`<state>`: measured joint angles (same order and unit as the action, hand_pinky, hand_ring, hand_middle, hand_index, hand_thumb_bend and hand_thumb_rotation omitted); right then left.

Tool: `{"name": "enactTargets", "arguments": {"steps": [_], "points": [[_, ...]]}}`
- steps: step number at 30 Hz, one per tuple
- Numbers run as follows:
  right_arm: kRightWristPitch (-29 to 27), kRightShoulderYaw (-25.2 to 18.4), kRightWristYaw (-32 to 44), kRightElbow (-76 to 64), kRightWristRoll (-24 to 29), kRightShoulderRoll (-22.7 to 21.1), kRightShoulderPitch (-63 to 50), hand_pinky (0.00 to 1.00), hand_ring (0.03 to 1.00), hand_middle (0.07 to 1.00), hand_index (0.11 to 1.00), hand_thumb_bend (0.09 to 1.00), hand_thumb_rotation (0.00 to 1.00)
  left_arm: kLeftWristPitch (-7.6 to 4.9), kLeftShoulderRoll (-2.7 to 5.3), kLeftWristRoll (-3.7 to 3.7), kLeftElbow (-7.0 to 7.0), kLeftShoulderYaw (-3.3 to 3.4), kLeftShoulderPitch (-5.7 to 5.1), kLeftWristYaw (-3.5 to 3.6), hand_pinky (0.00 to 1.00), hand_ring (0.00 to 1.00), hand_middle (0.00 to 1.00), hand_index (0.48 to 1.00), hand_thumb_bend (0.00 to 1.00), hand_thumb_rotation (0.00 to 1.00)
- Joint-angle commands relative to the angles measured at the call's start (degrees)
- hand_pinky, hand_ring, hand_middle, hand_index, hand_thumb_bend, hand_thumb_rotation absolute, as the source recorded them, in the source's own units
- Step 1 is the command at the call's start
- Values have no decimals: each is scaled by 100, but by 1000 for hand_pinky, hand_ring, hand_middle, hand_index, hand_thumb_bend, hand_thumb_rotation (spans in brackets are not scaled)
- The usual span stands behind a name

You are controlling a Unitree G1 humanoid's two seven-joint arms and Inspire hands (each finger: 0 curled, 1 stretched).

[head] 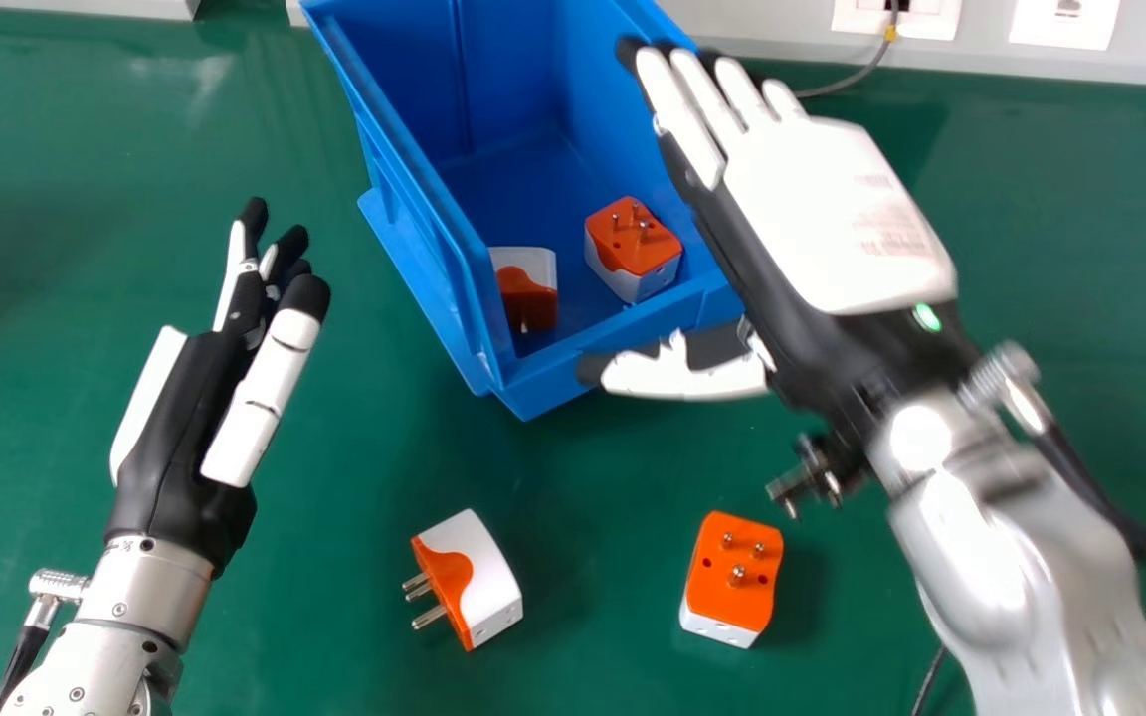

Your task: Pick all objects and put in blue box

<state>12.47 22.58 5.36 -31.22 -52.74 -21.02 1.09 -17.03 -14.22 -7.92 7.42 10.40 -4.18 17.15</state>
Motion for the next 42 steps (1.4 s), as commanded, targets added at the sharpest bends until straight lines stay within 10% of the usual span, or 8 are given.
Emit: {"name": "enactTargets", "arguments": {"steps": [1,11,20,31,34,42], "points": [[-227,-135,-212,-490,-164,3,-398,1000,1000,1000,1000,573,379,-139,37,-3,-20,4,29,-47,989,1000,1000,1000,557,891],[-1857,-797,-1671,-422,372,-156,-2538,987,1000,1000,1000,557,396,-166,52,-19,80,51,-14,-127,988,1000,1000,1000,552,877],[-2607,-1006,-2210,320,651,-23,-3356,953,1000,1000,991,548,429,-363,83,191,261,34,13,-446,977,1000,1000,1000,559,857],[-2464,-907,-1740,950,604,177,-3025,934,996,997,983,596,451,-687,-217,233,647,207,201,-487,975,1000,1000,1000,543,838],[-2353,-856,-1568,1010,566,227,-2878,932,996,995,983,620,454,-737,-242,240,606,255,172,-518,982,1000,1000,1000,543,828],[-2397,-960,-1278,1219,663,36,-2589,935,999,995,988,653,467,-573,-76,237,-105,249,-406,-727,997,1000,1000,998,567,817]]}}
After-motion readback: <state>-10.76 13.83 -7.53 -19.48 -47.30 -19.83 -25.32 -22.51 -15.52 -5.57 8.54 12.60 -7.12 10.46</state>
